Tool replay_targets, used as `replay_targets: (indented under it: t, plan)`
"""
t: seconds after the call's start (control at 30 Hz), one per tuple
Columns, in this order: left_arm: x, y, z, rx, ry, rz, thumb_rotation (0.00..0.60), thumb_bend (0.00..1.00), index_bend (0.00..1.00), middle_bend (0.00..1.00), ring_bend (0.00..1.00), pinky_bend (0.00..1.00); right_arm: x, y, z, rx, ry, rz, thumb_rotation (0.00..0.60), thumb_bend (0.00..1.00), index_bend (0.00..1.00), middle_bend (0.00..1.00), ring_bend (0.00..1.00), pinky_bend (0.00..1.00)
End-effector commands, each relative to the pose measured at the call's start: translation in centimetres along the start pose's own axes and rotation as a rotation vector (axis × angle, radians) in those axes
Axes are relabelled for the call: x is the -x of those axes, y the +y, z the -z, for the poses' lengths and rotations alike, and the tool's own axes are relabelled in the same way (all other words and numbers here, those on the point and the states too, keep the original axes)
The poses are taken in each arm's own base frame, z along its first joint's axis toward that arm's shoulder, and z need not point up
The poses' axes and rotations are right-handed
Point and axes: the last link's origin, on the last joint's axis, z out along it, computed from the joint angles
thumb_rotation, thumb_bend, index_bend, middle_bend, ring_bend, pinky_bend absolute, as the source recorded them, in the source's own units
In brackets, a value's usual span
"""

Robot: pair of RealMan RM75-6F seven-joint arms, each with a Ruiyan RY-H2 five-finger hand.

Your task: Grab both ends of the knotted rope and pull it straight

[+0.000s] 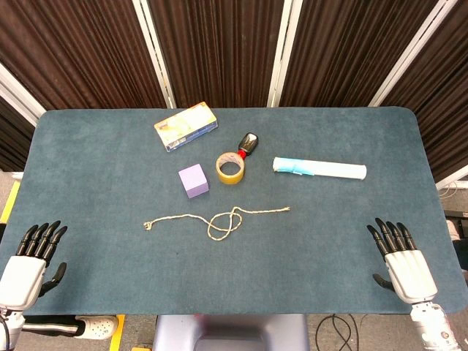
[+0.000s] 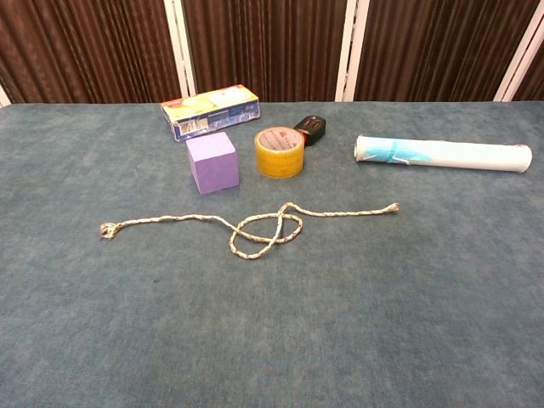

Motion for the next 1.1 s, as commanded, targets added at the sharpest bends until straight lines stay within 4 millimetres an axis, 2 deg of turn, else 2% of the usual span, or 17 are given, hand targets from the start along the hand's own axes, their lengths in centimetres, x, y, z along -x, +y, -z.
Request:
replay_targets:
  t: [0.03, 0.13, 0.23, 0.33, 0.47, 0.67, 0.77, 0.9, 1.1]
  plan:
    - [0.1, 0.2, 0.0, 0.003, 0.0, 0.0, 0.6, 0.44, 0.03, 0.04, 0.0, 0.07, 0.0, 0.1, 0.0, 0.001, -0.002, 0.001, 0.6, 0.12, 0.0, 0.0, 0.0, 0.0]
    - [0.6, 0.8, -0.1, -0.003, -0.017, 0.028, 0.6, 0.44, 0.04, 0.04, 0.0, 0.07, 0.0, 0.2, 0.0, 0.002, -0.004, 0.003, 0.6, 0.12, 0.0, 0.0, 0.0, 0.0]
    - [1.5, 2.4, -0.4, 0.021, -0.05, 0.074, 0.6, 0.44, 0.07, 0.03, 0.0, 0.07, 0.0, 0.2, 0.0, 0.005, -0.001, 0.004, 0.6, 0.12, 0.0, 0.0, 0.0, 0.0]
    - [2.8, 4.3, -1.7, 0.085, -0.091, 0.101, 0.6, 0.43, 0.1, 0.02, 0.0, 0.07, 0.1, 0.0, 0.1, -0.001, -0.002, 0.005, 0.6, 0.12, 0.0, 0.0, 0.0, 0.0]
    - [4.4, 6.6, -4.3, 0.149, -0.165, 0.118, 0.6, 0.44, 0.15, 0.02, 0.0, 0.07, 0.1, -0.3, 0.1, -0.008, 0.001, 0.006, 0.6, 0.12, 0.0, 0.0, 0.0, 0.0]
    - [6.5, 9.3, -8.0, 0.103, -0.184, 0.126, 0.6, 0.44, 0.22, 0.02, 0.0, 0.08, 0.6, -0.3, -0.1, -0.004, -0.007, 0.015, 0.6, 0.12, 0.0, 0.0, 0.0, 0.0]
    - [6.9, 10.9, -9.7, 0.089, -0.133, 0.155, 0.6, 0.43, 0.27, 0.04, 0.0, 0.11, 0.8, -0.3, -0.3, -0.002, -0.018, 0.017, 0.6, 0.12, 0.0, 0.0, 0.0, 0.0]
    - [7.6, 12.3, -11.2, 0.091, -0.084, 0.137, 0.6, 0.43, 0.37, 0.07, 0.0, 0.14, 0.9, -0.3, -0.4, 0.0, -0.018, 0.011, 0.6, 0.12, 0.0, 0.0, 0.0, 0.0]
    - [9.0, 13.9, -13.0, 0.084, -0.095, 0.084, 0.6, 0.44, 0.37, 0.08, 0.01, 0.14, 0.8, -0.3, -0.4, 0.0, -0.018, 0.011, 0.6, 0.12, 0.0, 0.0, 0.0, 0.0]
